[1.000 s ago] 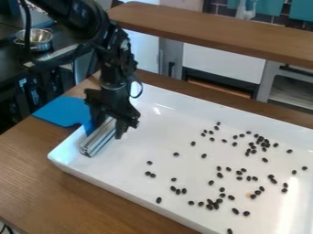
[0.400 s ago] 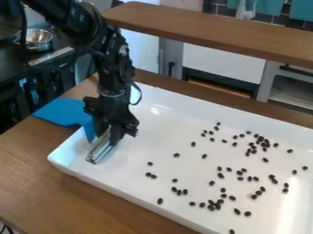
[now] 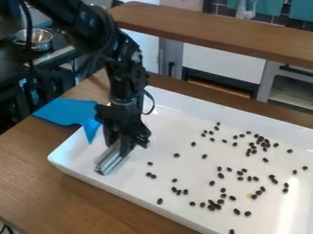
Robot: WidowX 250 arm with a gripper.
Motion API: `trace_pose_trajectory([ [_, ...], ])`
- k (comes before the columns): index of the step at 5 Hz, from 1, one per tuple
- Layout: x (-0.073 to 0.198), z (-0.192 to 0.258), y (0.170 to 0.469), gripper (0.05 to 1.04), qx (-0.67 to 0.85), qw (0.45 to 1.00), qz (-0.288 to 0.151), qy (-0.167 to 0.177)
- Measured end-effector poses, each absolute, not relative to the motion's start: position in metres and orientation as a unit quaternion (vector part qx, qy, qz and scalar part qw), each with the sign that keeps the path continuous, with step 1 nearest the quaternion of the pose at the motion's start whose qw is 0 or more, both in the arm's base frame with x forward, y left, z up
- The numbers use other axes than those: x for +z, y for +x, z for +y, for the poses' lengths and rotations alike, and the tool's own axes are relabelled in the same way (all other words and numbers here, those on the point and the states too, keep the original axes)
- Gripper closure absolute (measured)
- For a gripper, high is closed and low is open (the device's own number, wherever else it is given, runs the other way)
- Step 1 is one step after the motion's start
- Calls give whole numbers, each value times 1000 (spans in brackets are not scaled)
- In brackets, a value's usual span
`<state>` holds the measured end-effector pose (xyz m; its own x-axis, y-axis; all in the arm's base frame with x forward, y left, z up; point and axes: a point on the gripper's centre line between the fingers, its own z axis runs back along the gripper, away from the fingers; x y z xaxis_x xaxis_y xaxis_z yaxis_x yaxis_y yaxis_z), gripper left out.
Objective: Sweep into pile
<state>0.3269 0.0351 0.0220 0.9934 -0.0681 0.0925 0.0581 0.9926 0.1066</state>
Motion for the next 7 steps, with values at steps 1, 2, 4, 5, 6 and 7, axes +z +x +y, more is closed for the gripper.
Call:
trace_pose_trajectory([
  [1, 21, 22, 327, 714, -34, 997, -48, 50],
  [2, 20, 7, 325, 714, -35, 997, -46, 48],
  [4, 19, -36, 318, 715, -44, 998, -37, 30],
  [5, 22, -59, 315, 715, -47, 998, -32, 19],
  [6, 23, -85, 311, 715, -51, 998, -23, 4],
  [7, 26, -106, 307, 715, -62, 998, -25, -3],
])
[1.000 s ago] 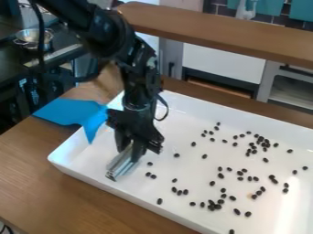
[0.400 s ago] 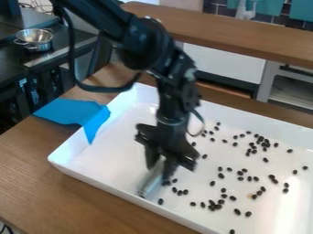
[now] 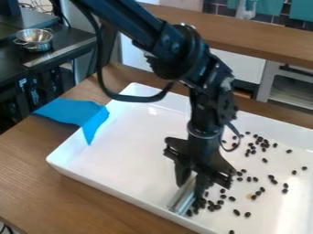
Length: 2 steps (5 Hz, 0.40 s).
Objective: Sweep into pile
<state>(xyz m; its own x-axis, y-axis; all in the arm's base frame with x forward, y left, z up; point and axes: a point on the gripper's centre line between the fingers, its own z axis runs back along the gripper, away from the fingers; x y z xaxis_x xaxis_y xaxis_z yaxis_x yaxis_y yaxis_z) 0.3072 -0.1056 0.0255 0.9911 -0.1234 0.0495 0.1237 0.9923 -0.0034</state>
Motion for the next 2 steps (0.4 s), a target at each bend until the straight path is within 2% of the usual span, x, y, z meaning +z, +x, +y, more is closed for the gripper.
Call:
trace_pose_trajectory([
  [2, 29, -145, 300, 715, -72, 997, -32, -18],
])
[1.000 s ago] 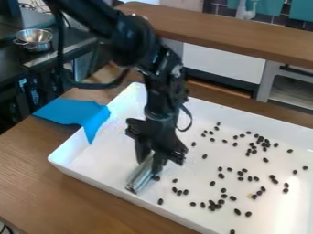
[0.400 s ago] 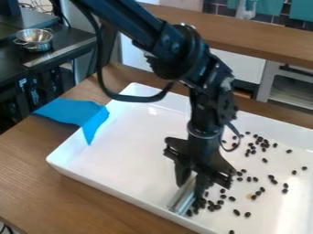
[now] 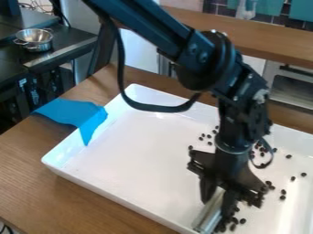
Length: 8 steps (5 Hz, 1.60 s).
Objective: Sweep into pile
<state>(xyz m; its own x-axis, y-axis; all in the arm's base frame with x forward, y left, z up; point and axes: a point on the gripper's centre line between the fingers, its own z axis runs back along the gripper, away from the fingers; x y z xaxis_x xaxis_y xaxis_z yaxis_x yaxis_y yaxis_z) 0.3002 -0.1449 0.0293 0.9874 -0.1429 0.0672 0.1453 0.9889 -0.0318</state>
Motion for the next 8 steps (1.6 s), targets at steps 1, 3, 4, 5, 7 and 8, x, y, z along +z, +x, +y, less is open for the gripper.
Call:
trace_pose_trajectory([
  [1, 31, -159, 302, 715, -66, 997, -29, -27],
  [3, 43, -147, 315, 715, -48, 998, -29, -21],
  [4, 63, -102, 334, 715, -8, 999, -40, -6],
  [5, 80, -52, 354, 715, 22, 998, -50, 24],
  [7, 67, 14, 378, 715, -5, 997, -59, 40],
  [8, 52, 14, 387, 715, -20, 996, -74, 52],
])
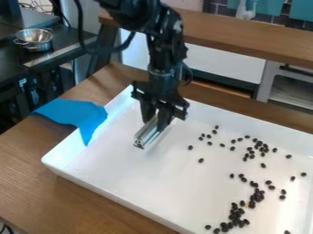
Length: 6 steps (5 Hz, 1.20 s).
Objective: Sweep into pile
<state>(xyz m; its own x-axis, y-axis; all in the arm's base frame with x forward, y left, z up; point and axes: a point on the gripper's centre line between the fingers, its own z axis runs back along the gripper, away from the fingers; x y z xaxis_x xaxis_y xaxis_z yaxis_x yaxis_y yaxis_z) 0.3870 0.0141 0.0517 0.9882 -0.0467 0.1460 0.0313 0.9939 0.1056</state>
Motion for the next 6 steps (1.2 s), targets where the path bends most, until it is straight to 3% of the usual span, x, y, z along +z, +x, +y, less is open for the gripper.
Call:
trace_pose_trajectory([
  [1, 34, 0, 389, 715, -42, 996, -68, 44],
  [6, 25, -49, 394, 715, -80, 995, -64, 9],
])
